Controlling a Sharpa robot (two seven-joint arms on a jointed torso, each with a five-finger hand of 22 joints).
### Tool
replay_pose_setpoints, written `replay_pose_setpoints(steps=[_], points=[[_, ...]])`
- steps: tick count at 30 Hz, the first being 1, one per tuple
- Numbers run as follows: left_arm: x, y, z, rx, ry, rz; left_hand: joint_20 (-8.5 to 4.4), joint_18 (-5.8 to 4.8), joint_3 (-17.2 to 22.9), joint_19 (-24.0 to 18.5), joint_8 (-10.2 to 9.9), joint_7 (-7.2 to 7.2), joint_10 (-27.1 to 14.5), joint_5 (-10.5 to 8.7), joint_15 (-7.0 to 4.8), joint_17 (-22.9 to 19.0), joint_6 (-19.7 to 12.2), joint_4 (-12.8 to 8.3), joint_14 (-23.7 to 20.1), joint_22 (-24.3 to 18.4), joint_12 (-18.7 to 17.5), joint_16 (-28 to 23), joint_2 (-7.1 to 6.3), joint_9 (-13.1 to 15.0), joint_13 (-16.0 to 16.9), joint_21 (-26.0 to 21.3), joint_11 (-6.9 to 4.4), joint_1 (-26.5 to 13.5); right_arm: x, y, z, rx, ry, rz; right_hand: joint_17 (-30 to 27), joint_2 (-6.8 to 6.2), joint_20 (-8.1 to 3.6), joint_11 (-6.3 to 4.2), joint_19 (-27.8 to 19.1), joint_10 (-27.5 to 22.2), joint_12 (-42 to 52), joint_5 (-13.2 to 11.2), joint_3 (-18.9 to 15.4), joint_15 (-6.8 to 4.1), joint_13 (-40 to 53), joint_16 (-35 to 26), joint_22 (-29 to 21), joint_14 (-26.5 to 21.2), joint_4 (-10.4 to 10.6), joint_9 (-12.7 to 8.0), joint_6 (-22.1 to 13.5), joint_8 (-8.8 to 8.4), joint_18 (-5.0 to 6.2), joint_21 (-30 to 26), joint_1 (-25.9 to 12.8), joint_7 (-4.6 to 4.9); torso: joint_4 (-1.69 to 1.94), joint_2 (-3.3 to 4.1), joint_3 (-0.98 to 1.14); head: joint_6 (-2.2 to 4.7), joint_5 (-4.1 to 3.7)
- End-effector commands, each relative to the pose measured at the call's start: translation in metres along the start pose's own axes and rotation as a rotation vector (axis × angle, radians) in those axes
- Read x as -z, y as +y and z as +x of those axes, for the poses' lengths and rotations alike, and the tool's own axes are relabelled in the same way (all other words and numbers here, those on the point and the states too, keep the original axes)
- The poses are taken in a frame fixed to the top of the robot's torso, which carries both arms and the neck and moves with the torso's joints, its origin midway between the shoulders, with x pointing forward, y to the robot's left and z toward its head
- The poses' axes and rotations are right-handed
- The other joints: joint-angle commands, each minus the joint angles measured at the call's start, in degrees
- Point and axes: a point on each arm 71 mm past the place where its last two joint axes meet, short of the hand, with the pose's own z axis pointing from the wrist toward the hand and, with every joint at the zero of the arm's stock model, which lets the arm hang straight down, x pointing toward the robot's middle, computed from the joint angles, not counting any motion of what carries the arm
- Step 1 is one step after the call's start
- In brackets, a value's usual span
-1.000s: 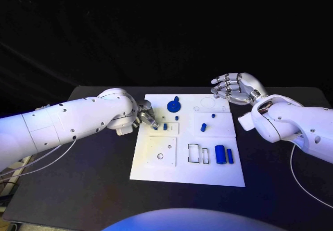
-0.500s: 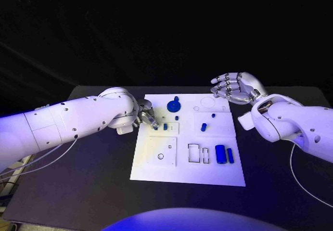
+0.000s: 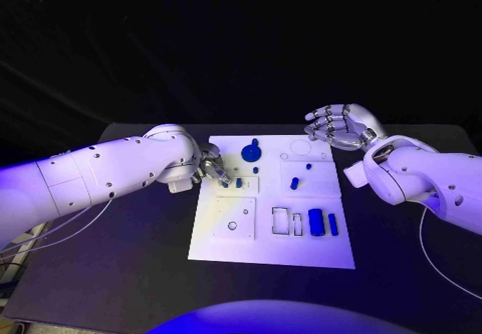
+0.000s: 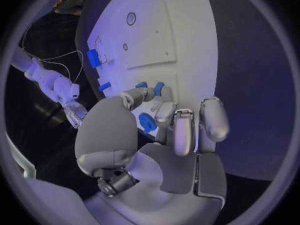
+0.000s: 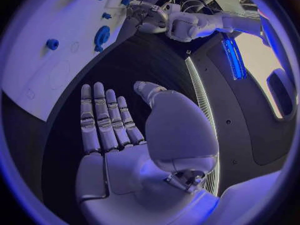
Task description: Assemble the parts on the task board
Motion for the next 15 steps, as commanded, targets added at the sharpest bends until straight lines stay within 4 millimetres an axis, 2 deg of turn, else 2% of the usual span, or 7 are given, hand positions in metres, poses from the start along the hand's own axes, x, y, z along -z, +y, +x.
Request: replay_pose_setpoints(steps=[1, 7, 15], points=[[-0.0026, 0.0020, 0.0097, -0.018, 0.061, -0.019, -0.52, -1.06, 0.45, 0.07, -0.57, -0.37, -0.22, -0.35, -0.37, 6.50, 0.38, -1.17, 3.95, -0.08, -0.31, 0.16, 0.13, 0.06, 0.27, -0.27, -0.31, -0.84, 0.0000, 0.0008, 0.0008, -0.003, 0.009, -0.009, -0.06, 0.13, 0.01, 0.03, 0.51, -0.32, 0.38, 0.32, -0.29, 0.14, -0.06, -0.34, -0.06, 0.41, 0.02, -0.05, -0.39, 0.25, 0.61, -0.32, -0.42, 5.75, -0.03, -0.02, 0.00, 0.00, -0.01], [-0.0028, 0.0032, 0.0093, -0.017, 0.061, -0.023, -0.60, -1.07, -4.38, 0.19, -1.13, -0.41, -0.19, -0.44, -0.40, 6.64, 1.15, 1.83, 3.98, -0.12, -0.13, 0.22, 0.16, -0.17, 0.86, -0.45, -0.32, -1.84, -0.0001, 0.0006, 0.0006, -0.003, 0.009, -0.009, -0.06, 0.13, 0.01, 0.03, 0.51, -0.32, 0.38, 0.32, -0.29, 0.14, -0.06, -0.34, -0.06, 0.41, 0.02, -0.05, -0.39, 0.25, 0.61, -0.32, -0.42, 5.75, 0.02, -0.03, 0.00, -0.06, -0.04], [-0.0031, 0.0057, 0.0080, -0.012, 0.055, -0.030, -0.62, -1.06, -7.97, 0.25, -1.43, -0.41, -0.04, -0.46, -0.40, 6.77, 1.61, 4.18, 4.01, -0.16, 0.05, 0.28, 0.42, -0.24, 1.46, -0.57, -0.32, -2.07, -0.0001, 0.0006, 0.0006, -0.003, 0.009, -0.009, -0.10, 0.13, 0.01, 0.04, 0.58, -0.34, 0.46, 0.32, -0.35, 0.14, -0.22, -0.47, -0.23, 0.47, 0.00, -0.11, -0.42, 0.29, 0.61, -0.39, -0.44, 5.76, -0.04, -0.02, 0.02, 0.05, -0.02]])
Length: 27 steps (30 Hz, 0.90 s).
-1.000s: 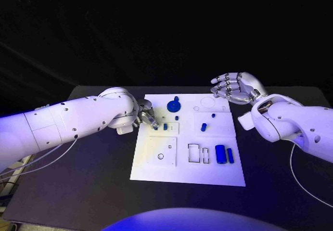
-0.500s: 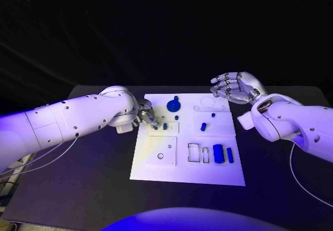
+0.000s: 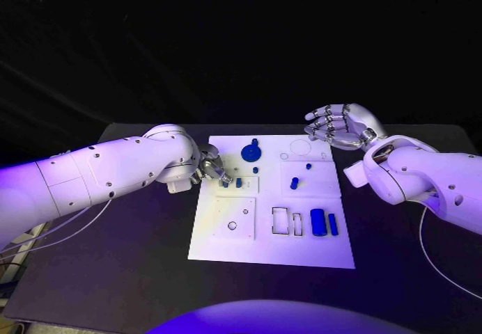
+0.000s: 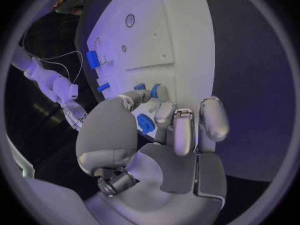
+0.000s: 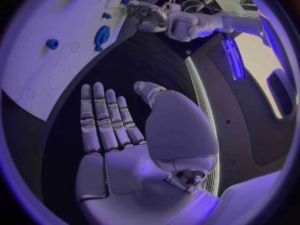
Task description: Assemble the parts on the task board
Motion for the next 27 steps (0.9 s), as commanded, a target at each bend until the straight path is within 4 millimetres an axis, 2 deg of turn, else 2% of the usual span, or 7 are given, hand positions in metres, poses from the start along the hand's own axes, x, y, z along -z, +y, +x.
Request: replay_pose_setpoints(steps=[1, 6, 8, 11, 15, 19, 27], points=[[-0.002, 0.003, 0.007, -0.013, 0.041, -0.018, -0.42, -1.06, -0.86, 0.06, -0.23, 0.37, -0.14, -0.33, -0.33, 6.75, 0.22, 0.31, 4.09, -0.10, 0.04, 0.27, 0.34, -0.08, 0.12, -0.28, -0.20, -0.52, 0.000, 0.001, 0.001, -0.003, 0.009, -0.009, -0.05, 0.13, -0.10, 0.04, 0.47, -0.34, 0.20, 0.32, -0.35, -0.06, -0.05, -0.13, -0.04, 0.27, 0.00, -0.05, -0.42, 0.30, 0.61, -0.39, -0.44, 5.76, -0.03, 0.03, 0.02, 0.11, 0.01], [-0.001, 0.004, 0.005, 0.005, 0.022, -0.013, -0.40, -1.06, -3.56, 0.07, -0.48, 0.44, -0.30, -0.40, -0.29, 6.60, 0.37, 2.38, 4.04, -0.17, -0.10, 0.21, 0.43, -0.12, 0.02, -0.38, -0.14, -0.82, 0.000, 0.001, 0.001, -0.003, 0.009, -0.009, -0.05, 0.13, -0.10, 0.04, 0.47, -0.34, 0.20, 0.32, -0.35, -0.06, -0.05, -0.13, -0.04, 0.27, 0.00, -0.05, -0.42, 0.30, 0.61, -0.39, -0.44, 5.76, -0.02, 0.02, 0.01, 0.15, -0.08], [0.001, 0.005, 0.003, 0.025, 0.013, -0.010, -0.30, -0.89, -5.15, -0.45, -0.73, 0.62, -1.29, -0.41, -0.21, 5.61, -0.03, 3.38, 3.78, -1.16, -0.99, -0.16, 0.21, -0.13, -1.68, -0.88, 0.01, -0.65, 0.000, 0.001, 0.001, -0.003, 0.009, -0.009, -0.05, 0.13, -0.10, 0.04, 0.47, -0.34, 0.20, 0.32, -0.35, -0.06, -0.05, -0.13, -0.04, 0.27, 0.00, -0.05, -0.42, 0.30, 0.61, -0.39, -0.44, 5.76, -0.05, 0.02, 0.04, 0.21, -0.09], [0.003, 0.008, 0.002, 0.048, 0.000, -0.011, 0.01, -0.45, -7.68, -1.76, -0.91, 1.19, -3.72, -2.48, 0.22, 4.07, -1.25, 5.32, 3.33, -3.52, -2.98, -0.85, -0.05, -0.05, -5.65, -2.16, 0.52, -0.49, 0.000, 0.000, 0.000, -0.003, 0.009, -0.008, -0.07, 0.14, -0.10, 0.05, 0.50, -0.36, 0.24, 0.31, -0.38, -0.06, -0.12, -0.19, -0.12, 0.29, 0.01, -0.08, -0.44, 0.31, 0.61, -0.42, -0.48, 5.77, -0.08, 0.02, 0.05, 0.24, -0.19], [0.006, 0.014, -0.002, 0.072, -0.020, -0.018, 0.21, -0.35, -9.07, -2.03, -0.85, 1.44, -4.48, -3.83, 0.43, 3.91, -1.79, 5.58, 3.29, -4.05, -3.41, -0.96, 0.13, 0.03, -6.65, -2.53, 0.77, -0.69, 0.000, 0.000, 0.000, -0.002, 0.007, -0.008, -0.07, 0.14, -0.10, 0.05, 0.50, -0.36, 0.24, 0.31, -0.38, -0.06, -0.12, -0.19, -0.12, 0.29, 0.01, -0.08, -0.44, 0.31, 0.61, -0.42, -0.48, 5.77, 0.03, -0.09, 0.04, 0.19, -0.23], [0.009, 0.015, -0.005, 0.079, -0.030, -0.019, 0.24, -0.36, -9.33, -1.99, -0.83, 1.47, -4.53, -4.04, 0.45, 3.95, -1.85, 5.60, 3.30, -4.00, -3.41, -0.95, 0.16, 0.04, -6.67, -2.53, 0.80, -0.78, 0.000, 0.000, 0.000, -0.002, 0.007, -0.008, -0.08, 0.15, -0.10, 0.05, 0.50, -0.37, 0.25, 0.31, -0.40, -0.05, -0.14, -0.21, -0.15, 0.29, 0.03, -0.09, -0.45, 0.32, 0.61, -0.43, -0.50, 5.77, 0.07, -0.06, 0.01, 0.28, -0.25], [0.016, 0.011, -0.010, 0.100, -0.072, 0.030, 0.27, -0.36, -9.50, -1.97, -0.73, 1.44, -4.54, -4.19, 0.48, 3.98, -1.82, 5.57, 3.32, -3.98, -3.36, -0.94, 0.40, 0.09, -6.67, -2.54, 0.79, -0.75, 0.000, 0.000, 0.000, -0.003, 0.007, -0.008, -0.08, 0.15, -0.10, 0.05, 0.50, -0.37, 0.25, 0.31, -0.40, -0.05, -0.14, -0.21, -0.15, 0.29, 0.03, -0.09, -0.45, 0.32, 0.61, -0.43, -0.50, 5.77, -0.10, 0.02, 0.04, 0.47, -0.18]])
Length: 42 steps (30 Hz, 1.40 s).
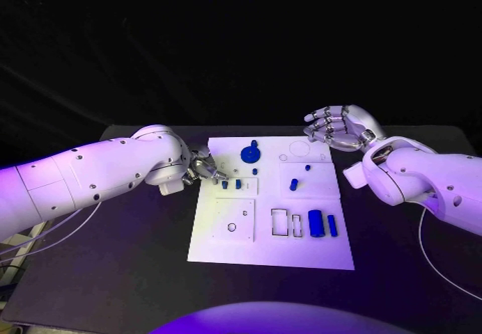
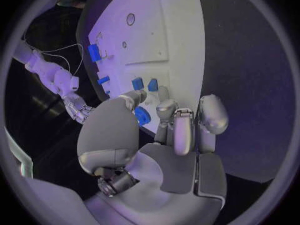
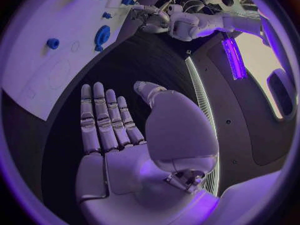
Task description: Assemble the parts on the task board
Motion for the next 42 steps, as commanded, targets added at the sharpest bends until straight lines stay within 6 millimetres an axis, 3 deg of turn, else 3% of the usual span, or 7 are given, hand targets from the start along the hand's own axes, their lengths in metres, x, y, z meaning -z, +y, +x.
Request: replay_pose_setpoints(steps=[1, 4, 9, 12, 15, 26, 42], points=[[0.003, -0.007, -0.004, 0.049, -0.042, 0.069, 0.23, -0.11, -0.55, -1.08, 0.29, 0.03, -1.40, -0.32, 0.54, 3.66, -0.89, -0.11, 3.22, -1.31, -1.03, -0.43, 0.06, 0.10, -1.92, -1.02, 0.19, 0.37, 0.000, 0.000, 0.001, -0.003, 0.009, -0.009, -0.09, 0.15, 0.02, 0.05, 0.20, -0.37, 0.25, 0.31, -0.40, -0.05, -0.07, -0.21, -0.08, 0.29, 0.03, -0.09, -0.45, 0.32, 0.61, -0.22, -0.50, 5.77, -0.07, 0.04, 0.02, 0.11, -0.01], [0.006, -0.011, -0.006, 0.101, -0.066, 0.123, 0.39, 0.20, -1.01, -2.12, 0.14, 0.35, -2.73, -0.33, 0.75, 2.75, -1.72, -0.05, 2.94, -3.13, -1.91, -0.82, 0.14, 0.10, -3.77, -1.98, 0.45, 0.83, 0.000, 0.001, 0.001, -0.003, 0.009, -0.009, -0.09, 0.15, 0.02, 0.05, 0.20, -0.37, 0.25, 0.31, -0.40, -0.05, -0.07, -0.21, -0.08, 0.29, 0.03, -0.09, -0.45, 0.32, 0.61, -0.22, -0.50, 5.77, -0.03, 0.00, 0.03, 0.21, -0.01], [0.008, -0.018, -0.013, 0.187, -0.141, 0.229, 1.99, 2.12, -3.54, -8.88, -1.45, 2.89, -14.11, -0.26, 2.88, -5.86, -6.73, 0.01, -0.68, -14.09, -8.78, -4.82, 0.49, -0.61, -16.86, -8.54, 2.79, 2.05, 0.000, 0.001, 0.001, -0.004, 0.009, -0.010, -0.09, 0.15, 0.02, 0.05, 0.20, -0.37, 0.25, 0.31, -0.40, -0.05, -0.07, -0.21, -0.08, 0.29, 0.03, -0.09, -0.45, 0.32, 0.61, -0.22, -0.50, 5.77, 0.02, -0.03, 0.03, 0.37, -0.16], [0.011, -0.025, -0.019, 0.218, -0.227, 0.324, 3.55, 4.13, -2.75, -17.64, -3.31, 5.01, -19.22, 0.15, 4.89, -19.48, -10.30, -0.10, -8.34, -27.03, -10.41, -12.29, 0.96, -2.06, -18.23, -17.71, 4.86, 7.69, 0.000, 0.001, 0.002, -0.004, 0.010, -0.010, -0.09, 0.15, 0.02, 0.05, 0.20, -0.37, 0.25, 0.31, -0.40, -0.05, -0.07, -0.21, -0.08, 0.29, 0.03, -0.09, -0.45, 0.32, 0.61, -0.22, -0.50, 5.77, -0.02, 0.02, 0.05, 0.56, -0.19], [0.013, -0.033, -0.021, 0.170, -0.326, 0.437, 5.38, 4.20, -1.17, -20.12, -5.71, 7.08, -23.94, 0.27, 6.61, -36.32, -12.98, -0.82, -19.61, -29.86, -13.75, -23.11, 0.97, -4.58, -21.12, -22.82, 6.80, 15.05, 0.000, 0.001, 0.002, -0.005, 0.011, -0.011, -0.12, 0.18, 0.03, 0.06, 0.22, -0.39, 0.29, 0.31, -0.45, -0.04, -0.16, -0.29, -0.18, 0.30, 0.08, -0.13, -0.48, 0.33, 0.61, -0.26, -0.57, 5.78, 0.02, 0.02, 0.03, 0.75, -0.36], [0.010, -0.062, 0.001, -0.234, -0.456, 0.683, 6.08, 4.24, 1.94, -20.77, -9.67, 7.73, -28.58, -0.19, 7.57, -37.92, -13.70, -6.36, -21.85, -29.02, -27.08, -21.52, -1.14, -10.24, -32.53, -22.04, 8.06, 24.79, -0.001, 0.001, 0.004, -0.007, 0.016, -0.012, -0.13, 0.22, 0.03, 0.06, 0.24, -0.40, 0.31, 0.34, -0.43, -0.04, -0.20, -0.32, -0.22, 0.31, 0.04, -0.15, -0.49, 0.35, 0.61, -0.28, -0.52, 5.78, -0.07, 0.06, -0.05, 1.50, -0.83], [-0.017, -0.073, 0.025, -0.467, -0.365, 0.558, 6.93, 4.36, -0.31, -19.99, -11.63, 7.97, -29.15, -0.17, 8.24, -30.44, -12.01, -6.02, -16.49, -27.41, -30.95, -13.68, -1.95, -14.10, -36.73, -19.48, 8.75, 23.63, -0.001, 0.000, 0.006, -0.009, 0.020, -0.011, -0.14, 0.29, 0.03, 0.05, 0.28, -0.41, 0.35, 0.36, -0.37, -0.05, -0.26, -0.37, -0.29, 0.34, -0.03, -0.17, -0.50, 0.36, 0.61, -0.30, -0.41, 5.77, 0.03, 0.14, -0.04, 1.77, -1.21]])
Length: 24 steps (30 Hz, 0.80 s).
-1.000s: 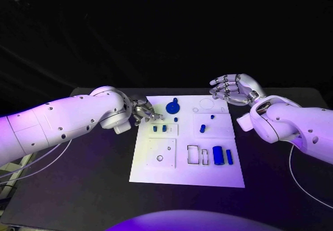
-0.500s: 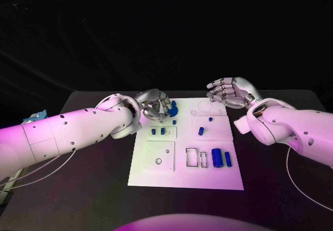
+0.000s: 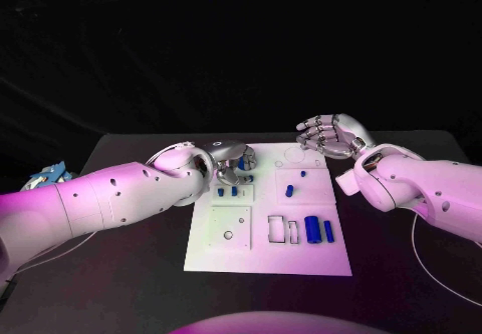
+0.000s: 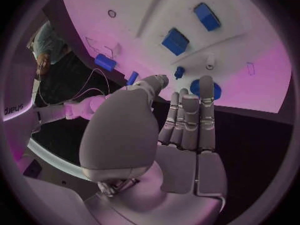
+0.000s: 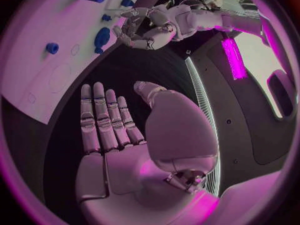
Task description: Assemble the parts on the task board
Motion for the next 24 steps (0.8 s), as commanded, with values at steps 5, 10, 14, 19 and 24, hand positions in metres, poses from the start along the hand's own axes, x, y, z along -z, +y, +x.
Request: replay_pose_setpoints(steps=[5, 10, 14, 19, 24], points=[[-0.007, -0.004, 0.008, -0.088, 0.082, -0.028, 0.09, 0.80, -0.41, 0.74, -0.62, 0.09, 0.68, -0.14, -0.17, 2.04, 1.79, 0.02, 1.91, 0.56, -1.08, 2.08, 0.03, -1.03, -1.03, 1.22, 0.04, 0.29, 0.000, 0.001, 0.002, -0.004, 0.012, -0.011, -0.09, 0.29, 0.02, 0.05, 0.28, -0.41, 0.35, 0.36, -0.21, -0.05, -0.05, -0.37, -0.05, 0.34, -0.19, -0.10, -0.37, 0.36, 0.61, -0.30, -0.41, 5.63, 0.02, -0.11, 0.01, -0.11, -0.04], [-0.010, -0.005, 0.010, -0.094, 0.091, -0.031, 0.00, 0.82, -0.27, 0.93, -0.77, -0.05, 1.30, -0.13, -0.25, 3.03, 2.58, -0.01, 2.72, 0.88, -1.48, 3.05, 0.18, -1.51, -1.54, 1.76, -0.09, 0.57, 0.000, 0.001, 0.002, -0.004, 0.012, -0.011, -0.09, 0.29, 0.02, 0.05, 0.28, -0.41, 0.35, 0.36, -0.21, -0.05, -0.05, -0.37, -0.05, 0.34, -0.19, -0.10, -0.37, 0.36, 0.61, -0.30, -0.41, 5.63, -0.05, -0.06, 0.09, -0.11, -0.04], [-0.012, -0.007, 0.010, -0.096, 0.091, -0.029, -0.20, 0.83, 0.43, 1.12, -0.95, -0.29, 2.62, -0.08, -0.48, 3.87, 3.86, -0.35, 3.59, 1.41, -2.02, 4.13, 0.79, -2.21, -2.27, 2.64, -0.32, 1.41, 0.000, 0.001, 0.002, -0.004, 0.012, -0.011, -0.10, 0.32, 0.02, 0.06, 0.32, -0.43, 0.38, 0.37, -0.20, -0.05, -0.12, -0.42, -0.12, 0.37, -0.24, -0.12, -0.38, 0.38, 0.61, -0.33, -0.36, 5.64, -0.01, -0.10, 0.08, -0.19, -0.06], [-0.013, -0.009, 0.011, -0.097, 0.099, -0.028, -0.40, 0.84, 1.09, 1.23, -1.07, -0.52, 3.83, -0.12, -0.70, 5.25, 4.90, -0.72, 4.65, 1.87, -2.46, 5.09, 1.37, -2.71, -2.82, 3.39, -0.58, 2.01, 0.000, 0.001, 0.002, -0.005, 0.013, -0.011, -0.10, 0.32, 0.02, 0.06, 0.32, -0.43, 0.38, 0.37, -0.20, -0.05, -0.12, -0.42, -0.12, 0.37, -0.24, -0.12, -0.38, 0.38, 0.61, -0.33, -0.36, 5.64, 0.02, -0.11, 0.09, -0.27, -0.11], [-0.015, -0.008, 0.011, -0.097, 0.104, -0.042, -0.59, 0.84, 1.65, 1.32, -1.30, -0.72, 5.01, -0.11, -0.95, 6.11, 5.91, -0.91, 5.50, 2.32, -3.02, 5.83, 1.98, -3.22, -3.36, 4.11, -0.82, 2.23, 0.000, 0.001, 0.002, -0.005, 0.013, -0.011, -0.11, 0.35, 0.02, 0.06, 0.34, -0.43, 0.41, 0.37, -0.20, -0.05, -0.15, -0.45, -0.16, 0.38, -0.24, -0.14, -0.38, 0.40, 0.61, -0.34, -0.36, 5.64, 0.00, -0.15, 0.09, -0.33, -0.06]])
